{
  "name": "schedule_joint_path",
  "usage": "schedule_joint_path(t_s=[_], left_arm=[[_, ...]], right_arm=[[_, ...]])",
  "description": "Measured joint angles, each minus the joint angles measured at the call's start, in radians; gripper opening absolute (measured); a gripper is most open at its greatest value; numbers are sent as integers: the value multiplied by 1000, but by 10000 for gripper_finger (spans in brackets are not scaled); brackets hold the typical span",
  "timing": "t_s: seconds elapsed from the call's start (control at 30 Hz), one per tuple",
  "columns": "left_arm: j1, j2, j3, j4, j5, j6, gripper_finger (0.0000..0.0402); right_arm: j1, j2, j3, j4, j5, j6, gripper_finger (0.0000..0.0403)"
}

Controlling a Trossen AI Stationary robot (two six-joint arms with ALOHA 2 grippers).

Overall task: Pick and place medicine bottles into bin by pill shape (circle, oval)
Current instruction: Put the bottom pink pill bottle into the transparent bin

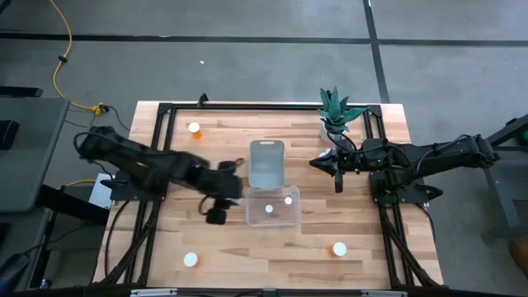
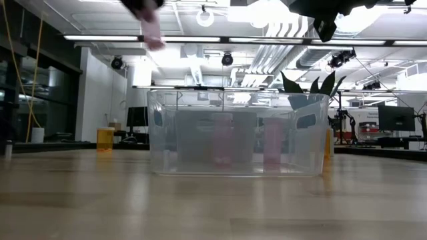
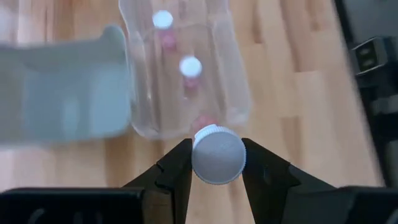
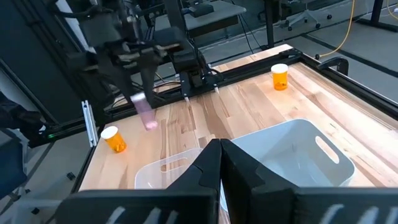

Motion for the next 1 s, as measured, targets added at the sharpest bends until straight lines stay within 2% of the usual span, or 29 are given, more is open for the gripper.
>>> schedule_joint_path(t_s=[0.23,0.5,0.7,1.0], left_arm=[[60,241,124,-3,46,222,111],[61,430,149,29,46,245,111],[73,495,149,35,44,259,111],[99,502,149,64,44,297,111]], right_arm=[[0,0,0,-1,0,-2,0],[0,0,0,-15,7,-2,0],[0,0,0,-20,10,-2,0],[0,0,0,-23,10,-2,0]])
